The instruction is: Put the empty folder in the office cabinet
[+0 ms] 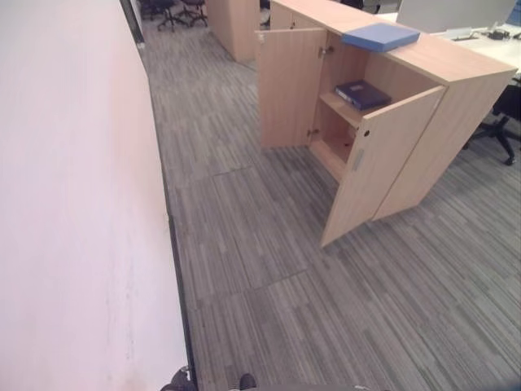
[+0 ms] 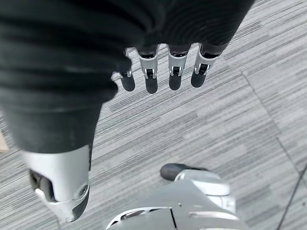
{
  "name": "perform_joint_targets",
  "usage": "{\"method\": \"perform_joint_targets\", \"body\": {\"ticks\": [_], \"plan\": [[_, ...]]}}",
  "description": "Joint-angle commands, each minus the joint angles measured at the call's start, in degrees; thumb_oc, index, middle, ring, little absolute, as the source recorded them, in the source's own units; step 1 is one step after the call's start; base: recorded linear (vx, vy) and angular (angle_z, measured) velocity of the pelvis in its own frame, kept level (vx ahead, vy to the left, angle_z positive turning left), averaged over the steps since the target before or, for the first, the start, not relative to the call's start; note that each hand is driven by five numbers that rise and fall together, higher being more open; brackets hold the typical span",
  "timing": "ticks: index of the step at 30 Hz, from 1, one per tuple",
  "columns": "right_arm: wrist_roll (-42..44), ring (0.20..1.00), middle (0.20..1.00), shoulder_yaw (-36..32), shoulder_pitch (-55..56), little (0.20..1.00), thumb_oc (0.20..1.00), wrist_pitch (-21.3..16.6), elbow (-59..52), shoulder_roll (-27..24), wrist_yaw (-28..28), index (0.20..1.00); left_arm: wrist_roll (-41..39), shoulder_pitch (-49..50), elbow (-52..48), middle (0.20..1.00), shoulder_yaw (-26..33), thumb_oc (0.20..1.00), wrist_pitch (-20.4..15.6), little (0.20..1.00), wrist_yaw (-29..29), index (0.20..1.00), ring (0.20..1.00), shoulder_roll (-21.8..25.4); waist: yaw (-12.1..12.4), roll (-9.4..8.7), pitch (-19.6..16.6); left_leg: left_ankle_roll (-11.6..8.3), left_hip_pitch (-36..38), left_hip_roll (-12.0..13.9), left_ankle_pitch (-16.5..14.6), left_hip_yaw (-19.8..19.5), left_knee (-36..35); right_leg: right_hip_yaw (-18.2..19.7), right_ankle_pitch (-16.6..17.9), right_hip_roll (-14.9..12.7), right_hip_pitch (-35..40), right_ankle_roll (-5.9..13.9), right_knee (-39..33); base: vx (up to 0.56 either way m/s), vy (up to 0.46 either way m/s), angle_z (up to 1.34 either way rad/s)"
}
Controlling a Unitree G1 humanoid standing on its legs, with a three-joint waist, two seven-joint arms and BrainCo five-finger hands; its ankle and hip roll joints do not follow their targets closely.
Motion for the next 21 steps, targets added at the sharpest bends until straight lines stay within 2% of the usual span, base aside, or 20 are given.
{"method": "perform_joint_targets", "body": {"ticks": [1, 8, 21], "plan": [[1.5, 1.000, 1.000, -1.5, -3.7, 1.000, 1.000, -1.2, 3.0, -0.8, -1.4, 1.000, -0.5, -2.8, 1.8, 1.000, 1.3, 1.000, -0.8, 1.000, 0.5, 1.000, 1.000, -1.2, 0.2, -1.28, 1.0, -2.72, 4.3, -0.3, -6.6, -2.3, -0.1, -2.8, 8.3, -3.1, 0.9, 6.26, -4.9, 0.00, 0.000, 0.00], [1.4, 1.000, 1.000, -1.0, -3.8, 1.000, 1.000, -1.6, 3.1, -0.4, -2.6, 1.000, -1.5, -2.6, 2.2, 1.000, 1.9, 1.000, -1.0, 1.000, 2.9, 1.000, 1.000, -1.8, 0.4, -1.54, 1.0, -2.75, 4.5, -0.3, -6.7, -2.4, -0.1, -3.0, 8.2, -3.1, 1.1, 6.24, -4.9, 0.00, -0.003, 0.05], [0.6, 1.000, 1.000, -0.6, -4.1, 1.000, 1.000, -1.0, 3.3, -0.8, -2.0, 1.000, -2.5, -2.7, 3.6, 1.000, 2.5, 1.000, -0.3, 1.000, 1.1, 1.000, 1.000, -2.0, 0.3, -1.57, 1.0, -2.87, 4.6, -0.1, -6.7, -2.5, -0.1, -3.2, 8.1, -3.1, 1.3, 6.22, -4.9, 0.00, 0.000, 0.00]]}}
